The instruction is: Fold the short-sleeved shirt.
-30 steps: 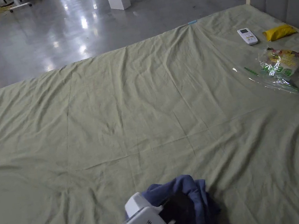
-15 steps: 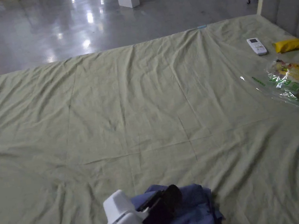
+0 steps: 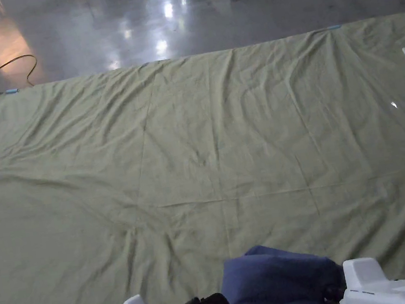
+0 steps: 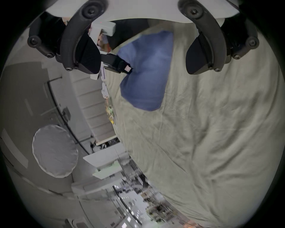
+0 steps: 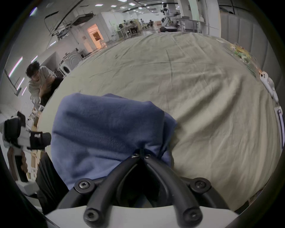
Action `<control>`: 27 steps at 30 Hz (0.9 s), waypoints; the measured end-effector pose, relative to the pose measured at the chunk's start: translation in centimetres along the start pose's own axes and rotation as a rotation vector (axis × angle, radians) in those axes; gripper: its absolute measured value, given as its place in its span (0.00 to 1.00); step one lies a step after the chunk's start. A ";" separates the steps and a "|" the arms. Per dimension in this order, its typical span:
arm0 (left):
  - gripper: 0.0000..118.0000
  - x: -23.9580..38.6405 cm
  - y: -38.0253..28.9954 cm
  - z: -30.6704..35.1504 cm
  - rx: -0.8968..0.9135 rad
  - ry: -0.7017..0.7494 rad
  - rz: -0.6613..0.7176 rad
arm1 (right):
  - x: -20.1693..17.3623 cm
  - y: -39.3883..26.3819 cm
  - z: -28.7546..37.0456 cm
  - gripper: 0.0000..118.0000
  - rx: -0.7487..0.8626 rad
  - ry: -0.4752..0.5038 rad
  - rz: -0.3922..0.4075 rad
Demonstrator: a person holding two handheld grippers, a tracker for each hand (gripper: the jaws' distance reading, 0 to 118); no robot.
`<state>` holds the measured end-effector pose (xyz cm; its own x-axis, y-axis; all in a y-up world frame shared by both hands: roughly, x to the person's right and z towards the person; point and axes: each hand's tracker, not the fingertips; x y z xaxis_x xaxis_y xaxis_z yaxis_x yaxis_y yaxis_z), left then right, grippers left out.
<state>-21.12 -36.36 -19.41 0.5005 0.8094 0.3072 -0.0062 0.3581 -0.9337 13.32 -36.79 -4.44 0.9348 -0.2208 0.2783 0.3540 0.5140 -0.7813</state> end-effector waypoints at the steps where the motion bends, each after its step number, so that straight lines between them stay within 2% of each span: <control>1: 0.95 -0.5 0.4 -0.8 0.005 -0.009 -0.010 | -0.2 0.1 -0.3 0.00 -0.006 -0.012 0.045; 4: 0.95 -2.0 1.9 -3.9 -0.077 -0.138 -0.069 | -0.2 0.1 -0.5 0.00 -0.010 -0.011 0.023; 7: 0.95 -2.4 2.8 -6.4 -0.142 -0.128 -0.121 | -0.2 -0.2 -0.3 0.00 0.001 -0.010 0.041; 9: 0.95 -2.5 3.0 -8.4 -0.245 -0.119 -0.100 | -0.4 -0.6 -0.4 0.00 0.015 -0.021 0.056; 11: 0.93 -1.9 3.3 -9.0 -0.245 -0.167 -0.095 | -0.4 -0.7 -0.3 0.00 0.025 -0.022 0.049; 12: 0.87 -1.6 3.4 -9.3 -0.269 -0.191 -0.071 | -0.4 -0.8 -0.3 0.00 0.031 -0.020 0.042; 13: 0.71 -1.5 3.5 -9.7 -0.285 -0.188 -0.034 | -0.3 -0.9 -0.3 0.00 0.036 -0.017 0.035; 14: 0.48 -1.1 3.2 -10.2 -0.305 -0.179 0.006 | -0.1 -1.0 -0.3 0.00 0.041 -0.013 0.025; 15: 0.40 -1.2 3.2 -10.3 -0.275 -0.042 -0.077 | 0.1 -1.0 -0.3 0.00 0.044 -0.008 0.013; 16: 0.38 -1.1 3.3 -10.3 -0.284 -0.021 -0.110 | 0.2 -1.1 -0.2 0.00 0.049 0.001 -0.001; 18: 0.37 -1.2 3.8 -9.6 -0.301 -0.084 -0.059 | 0.4 -0.7 0.4 0.00 0.041 0.020 -0.030; 20: 0.35 -1.0 4.5 -7.9 -0.278 -0.092 -0.007 | 0.3 -0.1 2.4 0.00 0.100 0.092 -0.171; 22: 0.35 -0.7 5.6 -4.9 -0.243 -0.115 -0.031 | 0.0 0.2 4.4 0.00 0.199 0.249 -0.253; 25: 0.35 -1.7 9.1 2.7 -0.160 -0.068 -0.051 | -1.5 0.6 6.6 0.00 0.239 0.265 -0.241; 27: 0.35 -3.5 11.6 9.4 -0.126 0.044 -0.097 | -2.3 0.1 7.0 0.00 0.224 0.295 -0.261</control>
<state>-31.12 -30.67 -29.64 0.5312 0.7515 0.3913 0.1516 0.3701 -0.9165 11.43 -30.43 -1.28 0.7768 -0.5764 0.2535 0.6044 0.5694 -0.5572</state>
